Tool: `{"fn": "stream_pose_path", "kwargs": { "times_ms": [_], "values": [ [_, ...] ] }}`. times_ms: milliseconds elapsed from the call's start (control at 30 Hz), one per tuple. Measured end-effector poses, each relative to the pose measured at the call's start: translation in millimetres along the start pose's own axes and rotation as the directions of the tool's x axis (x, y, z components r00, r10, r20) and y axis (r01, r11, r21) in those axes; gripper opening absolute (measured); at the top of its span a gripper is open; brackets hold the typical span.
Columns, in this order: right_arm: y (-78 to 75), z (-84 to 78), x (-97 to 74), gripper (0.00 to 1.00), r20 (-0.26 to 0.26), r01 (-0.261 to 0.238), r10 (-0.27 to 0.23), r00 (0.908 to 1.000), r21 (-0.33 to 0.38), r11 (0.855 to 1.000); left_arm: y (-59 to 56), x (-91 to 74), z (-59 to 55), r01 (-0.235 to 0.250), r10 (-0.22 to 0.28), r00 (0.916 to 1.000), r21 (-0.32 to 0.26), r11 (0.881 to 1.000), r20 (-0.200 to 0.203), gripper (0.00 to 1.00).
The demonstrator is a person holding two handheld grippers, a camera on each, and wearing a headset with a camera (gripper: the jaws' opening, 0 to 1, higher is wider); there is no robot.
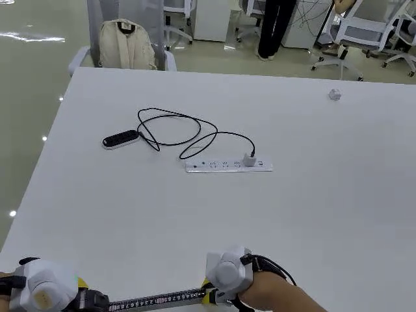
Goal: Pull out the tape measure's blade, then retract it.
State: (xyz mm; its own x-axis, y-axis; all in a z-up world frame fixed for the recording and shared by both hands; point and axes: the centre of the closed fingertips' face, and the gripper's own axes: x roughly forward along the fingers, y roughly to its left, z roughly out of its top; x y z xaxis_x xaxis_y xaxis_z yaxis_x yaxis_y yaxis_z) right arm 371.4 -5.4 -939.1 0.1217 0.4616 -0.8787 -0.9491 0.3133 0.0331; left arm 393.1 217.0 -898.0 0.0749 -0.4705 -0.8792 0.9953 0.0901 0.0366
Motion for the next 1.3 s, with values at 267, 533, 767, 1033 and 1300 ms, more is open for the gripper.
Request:
{"fn": "stream_pose_path", "kwargs": {
  "times_ms": [267,533,767,1033,1300],
  "values": [
    [-2.2,-5.0,-3.2,0.12,-0.011,0.007,-0.007,0.9999,-0.007,1.000,-0.1,-0.1,0.0,0.000,0.000,1.0000,0.000,1.000,0.001,0.31],
    [-3.8,-10.0,-6.0,0.12,-0.017,0.009,-0.009,0.9998,0.004,1.000,0.4,0.1,-0.5,-0.001,0.001,1.0000,-0.002,1.000,0.001,0.31],
    [-4.9,-13.4,-7.8,0.12,-0.017,0.012,-0.011,0.9998,0.010,1.000,0.3,0.2,-0.7,-0.002,0.002,1.0000,-0.002,1.000,0.001,0.31],
    [-7.1,-18.7,-11.4,0.12,-0.021,0.016,-0.015,0.9997,0.021,1.000,0.2,0.7,-1.5,-0.002,0.002,1.0000,-0.001,1.000,-0.004,0.31],
    [-7.1,-19.9,-12.2,0.12,-0.024,0.020,-0.019,0.9995,0.028,0.999,0.3,0.7,-0.9,-0.003,0.003,1.0000,-0.004,1.000,-0.003,0.31]
  ]
}}
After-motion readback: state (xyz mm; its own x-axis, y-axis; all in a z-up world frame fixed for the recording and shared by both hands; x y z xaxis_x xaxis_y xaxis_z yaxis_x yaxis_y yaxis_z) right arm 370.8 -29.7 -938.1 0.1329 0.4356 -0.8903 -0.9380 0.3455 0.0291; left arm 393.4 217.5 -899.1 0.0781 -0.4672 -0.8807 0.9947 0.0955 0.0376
